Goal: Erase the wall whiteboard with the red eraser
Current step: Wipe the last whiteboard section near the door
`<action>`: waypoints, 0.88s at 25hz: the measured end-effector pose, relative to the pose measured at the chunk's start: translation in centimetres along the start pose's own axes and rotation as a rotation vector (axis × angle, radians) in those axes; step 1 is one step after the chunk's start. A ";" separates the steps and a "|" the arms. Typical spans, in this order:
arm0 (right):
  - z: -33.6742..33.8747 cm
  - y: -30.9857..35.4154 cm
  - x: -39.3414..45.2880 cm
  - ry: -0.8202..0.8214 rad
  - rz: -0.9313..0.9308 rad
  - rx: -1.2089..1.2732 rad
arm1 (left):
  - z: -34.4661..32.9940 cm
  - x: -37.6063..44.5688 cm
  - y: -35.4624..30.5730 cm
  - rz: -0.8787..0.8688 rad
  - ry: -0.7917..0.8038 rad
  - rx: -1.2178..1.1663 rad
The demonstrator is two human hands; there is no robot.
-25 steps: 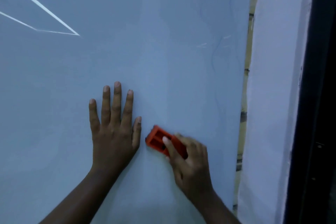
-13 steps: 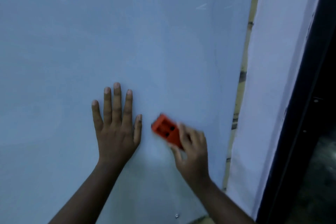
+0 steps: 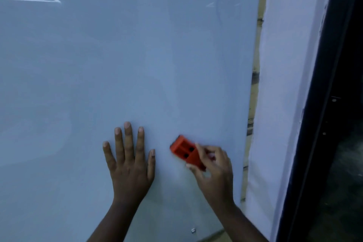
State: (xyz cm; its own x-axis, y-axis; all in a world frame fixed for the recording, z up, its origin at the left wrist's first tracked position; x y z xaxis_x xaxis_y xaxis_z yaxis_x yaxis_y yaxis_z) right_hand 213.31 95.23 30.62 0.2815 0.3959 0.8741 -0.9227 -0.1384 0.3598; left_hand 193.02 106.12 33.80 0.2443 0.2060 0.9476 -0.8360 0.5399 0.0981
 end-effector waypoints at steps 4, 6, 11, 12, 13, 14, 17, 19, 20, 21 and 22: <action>-0.3 1.7 1.9 -0.113 -0.117 0.187 | -0.1 -2.0 0.1 -0.011 0.047 -0.010; -1.6 1.7 -1.3 -0.032 -0.066 0.108 | 0.0 -3.0 0.3 -0.026 0.065 0.003; -5.9 -1.6 -15.4 0.277 0.087 -0.158 | 0.0 -7.5 0.5 -0.050 0.139 -0.001; -6.5 -1.8 -16.7 0.266 0.099 -0.170 | 0.1 -8.5 0.6 -0.058 0.162 0.000; -6.8 -1.8 -17.4 0.250 0.112 -0.185 | 0.2 -9.2 0.7 -0.070 0.181 0.005; -6.9 -1.9 -17.4 0.243 0.123 -0.192 | 0.3 -9.7 0.8 -0.083 0.199 0.017; -5.5 -0.9 -13.8 0.208 0.108 -0.152 | 0.8 -10.1 1.2 -0.098 0.203 0.046; -3.8 0.3 -8.4 0.136 0.062 -0.089 | 1.3 -9.3 1.0 -0.073 0.162 0.036; -2.9 1.1 -5.3 0.087 0.045 -0.058 | 1.6 -8.4 0.8 -0.055 0.128 0.030; -2.1 2.0 -2.0 0.034 0.035 -0.036 | 1.9 -7.1 0.7 -0.039 0.090 0.027; -1.2 3.0 1.0 -0.018 0.030 -0.022 | 2.3 -5.4 0.7 -0.025 0.060 0.028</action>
State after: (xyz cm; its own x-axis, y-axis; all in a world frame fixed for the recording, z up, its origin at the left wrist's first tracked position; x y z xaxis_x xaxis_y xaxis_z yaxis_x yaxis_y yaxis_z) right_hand 210.45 96.32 32.15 0.2581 0.3754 0.8902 -0.9364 -0.1297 0.3261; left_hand 190.00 103.44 29.46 0.2938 0.2421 0.9247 -0.8423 0.5228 0.1308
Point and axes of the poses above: each hand's wrist, its own x-axis towards the middle knuckle, its own z-axis out of the back of the hand, y = z × x, the point moved 1 cm from there along x, towards the middle knuckle, and after that the axes turned 4 degrees about y, right-handed, at the moved point
